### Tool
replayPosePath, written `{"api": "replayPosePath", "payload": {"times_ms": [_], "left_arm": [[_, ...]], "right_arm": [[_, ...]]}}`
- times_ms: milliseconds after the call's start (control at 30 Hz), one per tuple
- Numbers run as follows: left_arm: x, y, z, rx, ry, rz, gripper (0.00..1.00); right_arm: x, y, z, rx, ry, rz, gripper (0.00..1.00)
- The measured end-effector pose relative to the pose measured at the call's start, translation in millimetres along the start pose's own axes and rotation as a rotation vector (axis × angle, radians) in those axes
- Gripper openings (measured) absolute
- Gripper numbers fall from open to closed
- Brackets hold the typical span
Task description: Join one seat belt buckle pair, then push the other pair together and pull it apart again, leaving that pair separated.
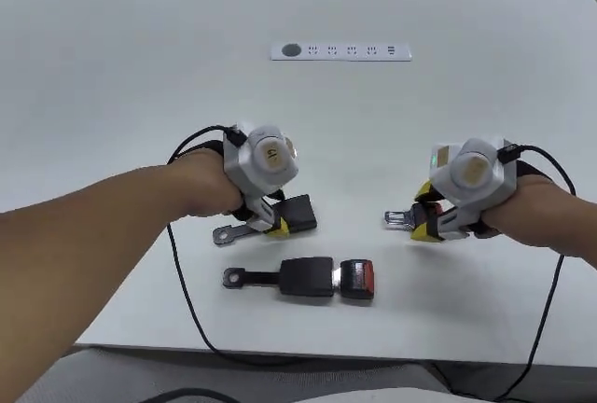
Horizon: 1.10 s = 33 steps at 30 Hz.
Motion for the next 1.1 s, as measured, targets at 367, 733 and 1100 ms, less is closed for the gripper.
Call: {"api": "replayPosePath", "payload": {"times_ms": [367,733,1100], "left_arm": [[6.2,5.3,-1.0,0.008,0.031,-0.033,0.33],[0.2,7.8,4.5,0.037,0.148,-0.089,0.32],[2.6,9.5,-0.1,0.048,0.154,-0.107,0.32]], "right_arm": [[13.1,2.9,3.6,-0.032,-0.002,-0.049,0.33],[9.4,8.8,3.4,-0.058,-0.091,-0.086,0.33],[-13.8,20.8,-6.9,-0.066,-0.108,-0.049,0.33]]}}
Point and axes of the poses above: the centre of the closed fingertips' face, and the gripper's own axes: y roughly forward along the fingers, z roughly to its right, x roughly out of its underside, the point moved 8 cm from there along -y, roughly backward along the fingers, and after that the axes turned 4 degrees about y, right-handed, at the moved point
